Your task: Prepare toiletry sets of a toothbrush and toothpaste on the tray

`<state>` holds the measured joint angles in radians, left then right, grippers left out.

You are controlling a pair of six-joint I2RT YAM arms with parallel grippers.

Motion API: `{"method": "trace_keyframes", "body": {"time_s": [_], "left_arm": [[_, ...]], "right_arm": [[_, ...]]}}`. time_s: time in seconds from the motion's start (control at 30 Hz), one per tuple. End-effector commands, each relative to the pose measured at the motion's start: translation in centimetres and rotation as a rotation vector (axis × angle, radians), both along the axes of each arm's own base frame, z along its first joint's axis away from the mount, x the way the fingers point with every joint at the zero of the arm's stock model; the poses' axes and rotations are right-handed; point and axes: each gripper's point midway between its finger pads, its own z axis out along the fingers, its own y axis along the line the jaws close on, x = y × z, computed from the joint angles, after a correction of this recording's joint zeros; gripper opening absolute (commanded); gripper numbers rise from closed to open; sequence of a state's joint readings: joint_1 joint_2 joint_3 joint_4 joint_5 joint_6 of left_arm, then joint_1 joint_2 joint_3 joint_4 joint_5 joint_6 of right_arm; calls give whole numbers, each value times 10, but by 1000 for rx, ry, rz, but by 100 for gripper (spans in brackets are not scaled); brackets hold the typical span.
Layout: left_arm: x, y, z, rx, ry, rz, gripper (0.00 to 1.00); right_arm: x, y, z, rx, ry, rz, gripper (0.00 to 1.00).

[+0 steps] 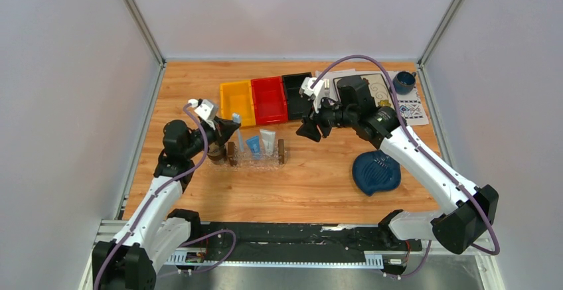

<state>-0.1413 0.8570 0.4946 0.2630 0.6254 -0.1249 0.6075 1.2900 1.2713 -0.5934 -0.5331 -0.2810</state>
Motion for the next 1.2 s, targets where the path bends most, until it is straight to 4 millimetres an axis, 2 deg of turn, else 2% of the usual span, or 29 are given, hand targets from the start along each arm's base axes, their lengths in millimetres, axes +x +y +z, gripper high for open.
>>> {"method": "trace_keyframes", "body": {"time_s": [0.0, 0.63, 1.17], "left_arm": [[2, -1, 7, 5, -69, -20, 0], [7, -2, -13, 16, -64, -31, 0], [8, -1, -26, 28, -97, -28, 0]], "right_arm": [[0, 2, 18, 53, -51, 9, 48], [-1, 4, 14, 56, -43, 21, 48], [-3, 3, 21, 70, -55, 26, 49]]}}
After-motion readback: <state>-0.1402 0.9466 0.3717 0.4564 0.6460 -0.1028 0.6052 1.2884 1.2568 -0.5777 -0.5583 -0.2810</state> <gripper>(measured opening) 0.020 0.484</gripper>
